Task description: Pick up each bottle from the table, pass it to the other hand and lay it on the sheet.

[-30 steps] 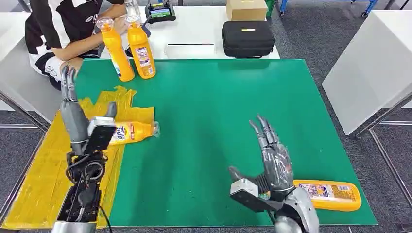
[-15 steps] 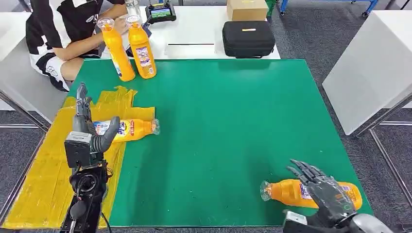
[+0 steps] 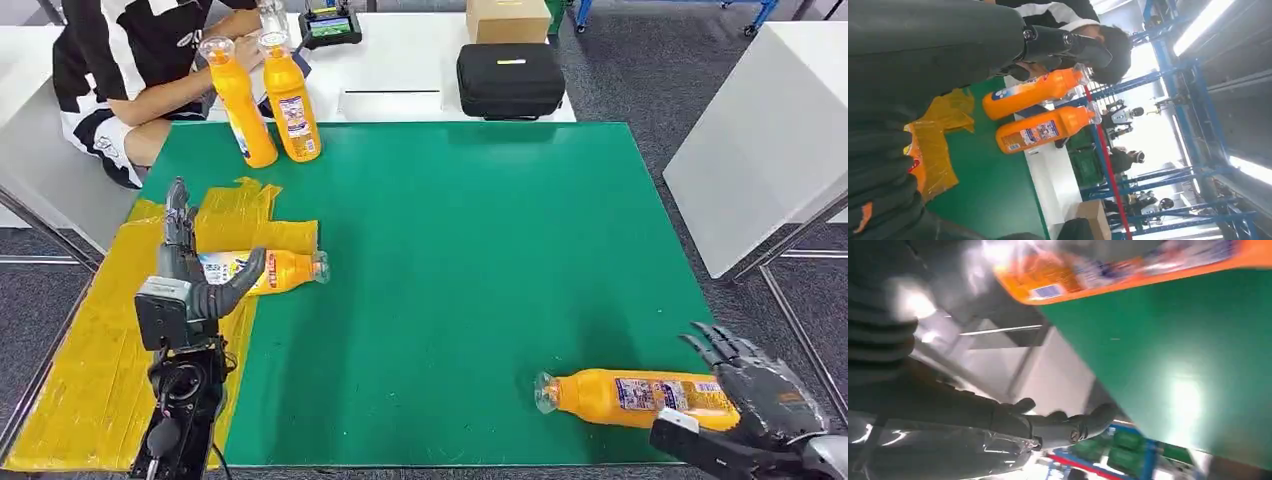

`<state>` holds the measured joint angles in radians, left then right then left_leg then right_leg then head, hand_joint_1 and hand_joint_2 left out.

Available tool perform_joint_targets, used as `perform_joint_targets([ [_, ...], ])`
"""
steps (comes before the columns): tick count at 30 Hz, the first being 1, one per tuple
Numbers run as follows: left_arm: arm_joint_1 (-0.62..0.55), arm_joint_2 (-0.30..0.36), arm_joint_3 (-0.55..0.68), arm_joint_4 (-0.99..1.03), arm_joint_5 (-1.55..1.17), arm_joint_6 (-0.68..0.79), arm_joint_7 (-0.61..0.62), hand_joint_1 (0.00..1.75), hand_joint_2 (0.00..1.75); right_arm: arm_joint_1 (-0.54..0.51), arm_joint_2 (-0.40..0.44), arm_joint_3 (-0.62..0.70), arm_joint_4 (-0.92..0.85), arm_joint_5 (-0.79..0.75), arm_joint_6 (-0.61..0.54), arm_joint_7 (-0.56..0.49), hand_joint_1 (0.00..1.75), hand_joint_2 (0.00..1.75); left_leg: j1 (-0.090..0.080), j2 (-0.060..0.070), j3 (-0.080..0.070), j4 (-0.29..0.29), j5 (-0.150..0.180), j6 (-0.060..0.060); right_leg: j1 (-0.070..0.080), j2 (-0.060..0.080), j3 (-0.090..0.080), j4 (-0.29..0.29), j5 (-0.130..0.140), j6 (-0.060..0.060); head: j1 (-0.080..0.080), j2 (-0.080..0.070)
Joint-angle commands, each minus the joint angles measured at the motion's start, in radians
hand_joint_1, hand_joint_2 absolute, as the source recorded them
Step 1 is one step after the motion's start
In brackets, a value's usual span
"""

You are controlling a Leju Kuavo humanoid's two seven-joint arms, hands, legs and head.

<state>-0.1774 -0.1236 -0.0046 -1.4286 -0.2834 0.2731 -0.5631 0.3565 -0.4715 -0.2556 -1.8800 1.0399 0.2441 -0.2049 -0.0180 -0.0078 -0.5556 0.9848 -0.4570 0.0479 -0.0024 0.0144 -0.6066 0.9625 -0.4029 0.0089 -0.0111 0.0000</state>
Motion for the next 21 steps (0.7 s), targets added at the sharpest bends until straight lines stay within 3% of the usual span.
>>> perform_joint_targets([
  [1,-0.044,-0.008,-0.012,0.093,-0.001,-0.002,0.006,0.00,1.75,-0.093,0.068,-0.001,0.208,0.031,0.026,-0.015,0.00,1.75,0.002,0.000,0.006,-0.002,-0.001,-0.003,0.002,-0.002,0.007,-0.003,-0.001,0.000,0.000,0.000],
  [8,-0.048,-0.001,-0.017,0.100,0.003,0.006,0.009,0.00,1.75,-0.121,0.023,0.042,0.278,0.036,0.031,-0.024,0.00,1.75,0.002,0.000,0.008,-0.002,-0.002,-0.004,0.001,-0.002,0.008,-0.003,-0.002,0.000,0.000,0.000],
  [16,-0.059,0.002,-0.014,0.119,0.014,0.020,0.013,0.00,1.75,-0.245,-0.005,0.188,0.456,0.032,0.003,0.003,0.00,1.75,0.002,0.003,0.007,-0.002,-0.002,-0.004,0.002,0.001,0.008,-0.004,0.000,0.000,0.000,0.000],
  [21,-0.075,-0.006,-0.018,0.142,0.016,0.013,0.015,0.00,1.75,-0.181,-0.032,0.176,0.411,0.005,0.015,0.033,0.00,1.75,0.001,-0.002,0.004,-0.001,-0.001,-0.003,0.001,-0.003,0.005,-0.001,-0.001,0.000,0.000,0.000],
])
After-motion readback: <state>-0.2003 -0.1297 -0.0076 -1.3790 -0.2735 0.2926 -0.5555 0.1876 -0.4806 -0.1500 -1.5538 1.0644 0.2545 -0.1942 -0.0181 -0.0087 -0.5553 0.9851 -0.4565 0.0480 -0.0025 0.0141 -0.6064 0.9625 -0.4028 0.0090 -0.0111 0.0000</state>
